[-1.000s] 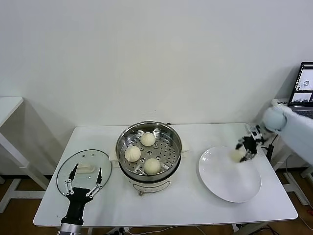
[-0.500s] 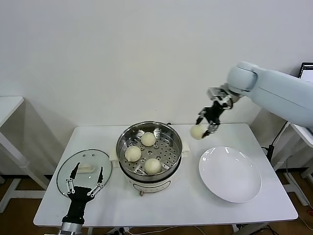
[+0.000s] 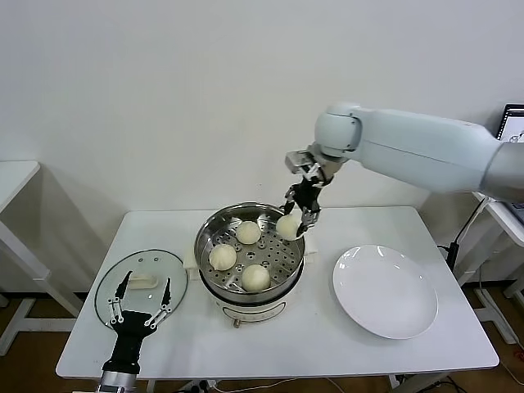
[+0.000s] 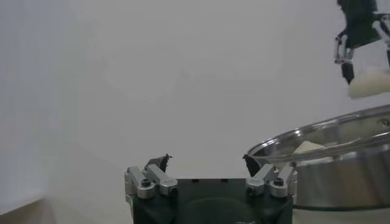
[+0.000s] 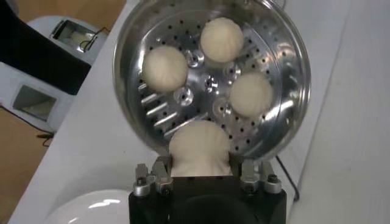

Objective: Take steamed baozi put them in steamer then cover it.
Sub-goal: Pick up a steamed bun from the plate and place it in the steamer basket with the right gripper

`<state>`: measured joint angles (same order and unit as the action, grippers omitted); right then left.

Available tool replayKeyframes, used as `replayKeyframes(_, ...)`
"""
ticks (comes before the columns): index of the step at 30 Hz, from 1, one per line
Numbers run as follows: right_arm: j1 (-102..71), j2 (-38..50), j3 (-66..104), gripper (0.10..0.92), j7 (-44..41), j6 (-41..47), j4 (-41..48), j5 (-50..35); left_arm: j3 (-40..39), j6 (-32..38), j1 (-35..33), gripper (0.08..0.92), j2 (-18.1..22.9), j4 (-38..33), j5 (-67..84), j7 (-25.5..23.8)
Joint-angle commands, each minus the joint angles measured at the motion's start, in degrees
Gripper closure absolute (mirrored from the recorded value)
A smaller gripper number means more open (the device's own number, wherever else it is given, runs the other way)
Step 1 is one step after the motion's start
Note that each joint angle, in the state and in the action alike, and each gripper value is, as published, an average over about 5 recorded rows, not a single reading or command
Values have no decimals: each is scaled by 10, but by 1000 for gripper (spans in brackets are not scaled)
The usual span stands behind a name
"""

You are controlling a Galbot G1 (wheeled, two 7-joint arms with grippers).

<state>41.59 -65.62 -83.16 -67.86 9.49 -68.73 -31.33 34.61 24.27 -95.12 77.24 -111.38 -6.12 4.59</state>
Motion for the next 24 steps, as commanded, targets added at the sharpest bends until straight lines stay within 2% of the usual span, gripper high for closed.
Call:
replayKeyframes(1, -39, -65, -15, 386, 11, 8, 43, 9, 2, 0, 0, 177, 0, 1, 0, 0)
replayKeyframes(24, -95, -86, -13, 373, 15, 3, 77, 61, 7, 3, -1, 177, -1, 4, 1, 1)
